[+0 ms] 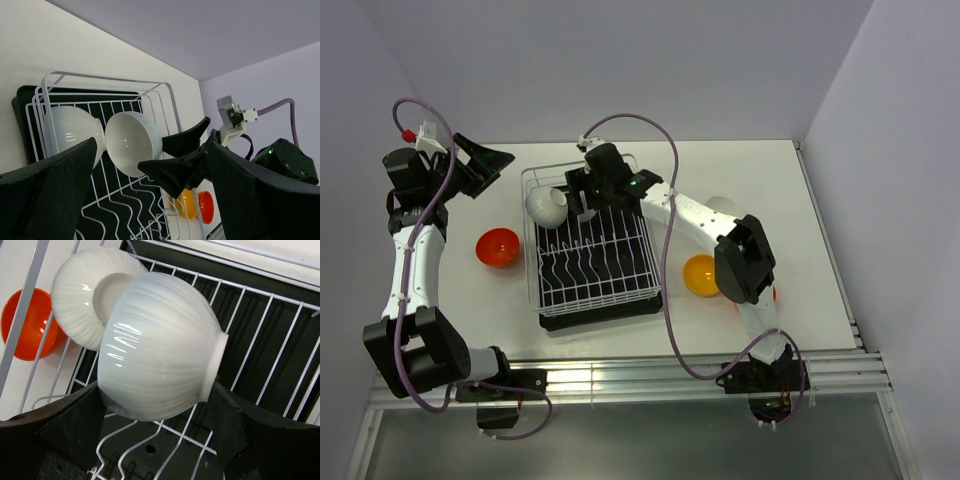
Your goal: Load the bowls into the dish rack
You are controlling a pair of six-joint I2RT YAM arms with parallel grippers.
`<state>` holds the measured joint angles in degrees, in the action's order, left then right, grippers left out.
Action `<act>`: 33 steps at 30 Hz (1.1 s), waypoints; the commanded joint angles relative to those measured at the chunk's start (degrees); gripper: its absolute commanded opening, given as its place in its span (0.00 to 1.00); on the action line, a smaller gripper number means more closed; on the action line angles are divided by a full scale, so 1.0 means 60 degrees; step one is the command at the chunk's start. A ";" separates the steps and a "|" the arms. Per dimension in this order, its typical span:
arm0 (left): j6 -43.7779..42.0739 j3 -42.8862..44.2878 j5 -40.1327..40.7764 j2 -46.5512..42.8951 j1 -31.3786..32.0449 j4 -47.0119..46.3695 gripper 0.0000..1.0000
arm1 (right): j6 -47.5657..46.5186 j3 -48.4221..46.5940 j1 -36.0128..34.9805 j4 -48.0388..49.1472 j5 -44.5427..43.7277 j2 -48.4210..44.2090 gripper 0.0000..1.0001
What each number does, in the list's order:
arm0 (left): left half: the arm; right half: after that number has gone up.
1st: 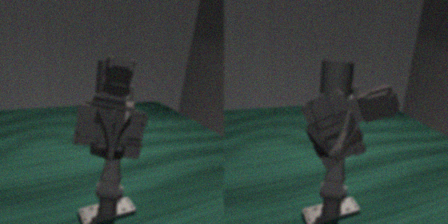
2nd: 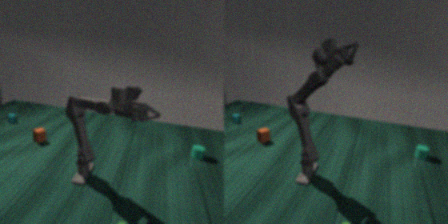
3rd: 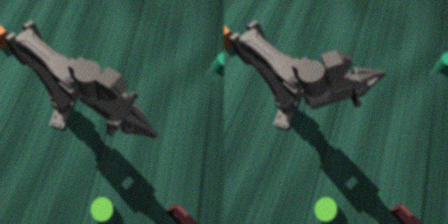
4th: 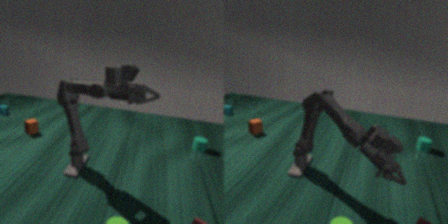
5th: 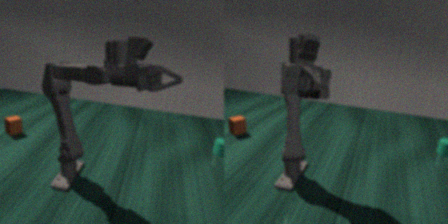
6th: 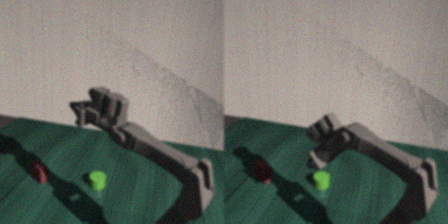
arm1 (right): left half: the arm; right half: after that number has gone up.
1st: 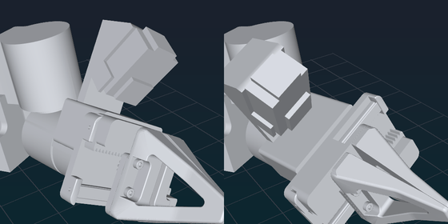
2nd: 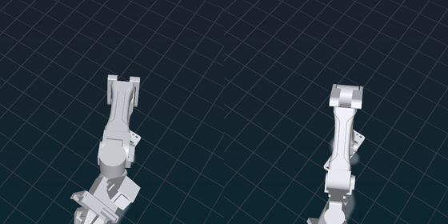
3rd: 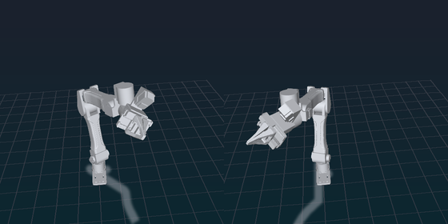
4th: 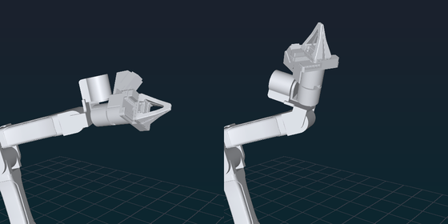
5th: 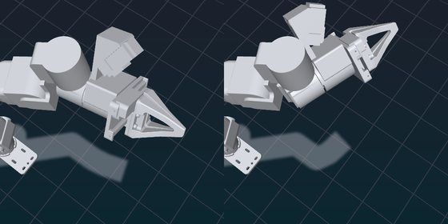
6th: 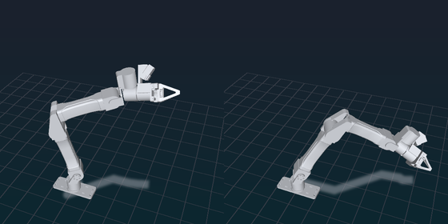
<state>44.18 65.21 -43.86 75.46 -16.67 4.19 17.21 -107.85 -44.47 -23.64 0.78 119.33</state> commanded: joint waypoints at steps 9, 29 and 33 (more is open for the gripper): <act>-0.0186 -0.0072 -0.0323 -0.0258 -0.0181 -0.0287 0.98 | -0.0876 -0.1433 -0.0440 0.0586 -0.2136 0.0692 0.00; -0.0172 0.0015 -0.0366 -0.0111 -0.0255 -0.0390 0.98 | -0.1184 -0.2239 -0.0543 0.0073 -0.2341 0.1674 0.00; -0.0113 -0.0072 -0.0410 -0.0097 -0.0240 -0.0463 0.98 | -0.1272 -0.2268 -0.0616 0.0029 -0.2356 0.1747 0.00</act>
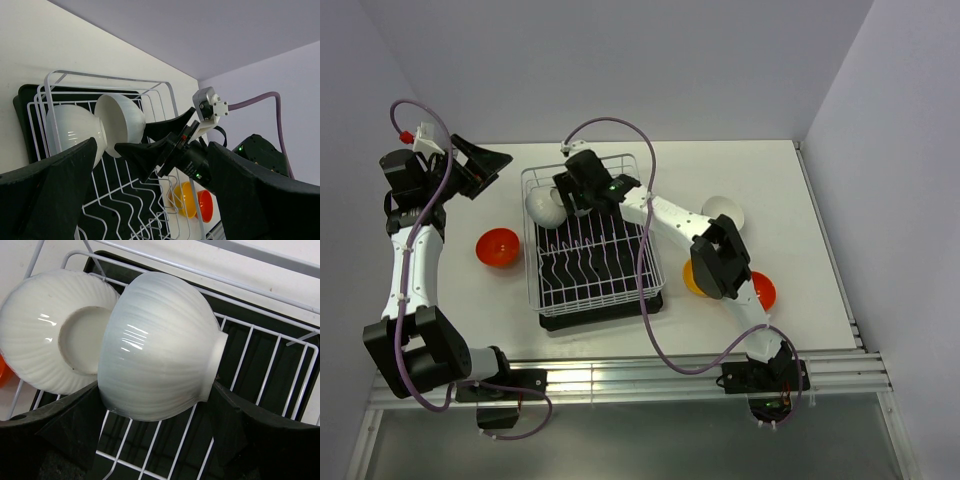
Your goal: Load the bowls into the dish rack
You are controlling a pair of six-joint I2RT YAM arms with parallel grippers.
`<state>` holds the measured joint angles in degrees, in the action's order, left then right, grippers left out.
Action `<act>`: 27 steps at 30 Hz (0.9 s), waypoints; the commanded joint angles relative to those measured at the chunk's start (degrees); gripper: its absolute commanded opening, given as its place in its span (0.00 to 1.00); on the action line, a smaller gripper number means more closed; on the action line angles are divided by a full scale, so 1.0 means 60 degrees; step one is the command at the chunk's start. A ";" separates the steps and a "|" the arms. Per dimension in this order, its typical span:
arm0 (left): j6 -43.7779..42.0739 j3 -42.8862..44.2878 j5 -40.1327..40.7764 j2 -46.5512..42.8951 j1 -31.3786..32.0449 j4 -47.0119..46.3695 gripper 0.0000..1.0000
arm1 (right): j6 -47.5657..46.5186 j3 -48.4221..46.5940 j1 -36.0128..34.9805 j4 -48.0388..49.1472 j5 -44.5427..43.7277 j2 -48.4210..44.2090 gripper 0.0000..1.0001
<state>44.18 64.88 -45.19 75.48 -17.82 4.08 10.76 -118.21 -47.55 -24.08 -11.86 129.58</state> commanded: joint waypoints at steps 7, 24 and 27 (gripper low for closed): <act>-0.0200 -0.0076 -0.0188 -0.0100 -0.0047 -0.0372 0.98 | -0.0315 -0.0688 -0.0263 -0.0132 -0.0045 0.0156 0.18; -0.0245 -0.0120 -0.0276 -0.0188 -0.0062 -0.0342 0.99 | -0.0212 -0.0747 -0.0293 -0.0396 0.1331 -0.0048 1.00; -0.0216 -0.0150 -0.0262 -0.0217 -0.0062 -0.0372 0.99 | -0.0198 -0.0703 -0.0293 -0.0397 0.1492 -0.0107 1.00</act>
<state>44.01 64.60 -45.36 75.46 -17.82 3.84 9.28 -120.01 -48.73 -26.37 -5.74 130.65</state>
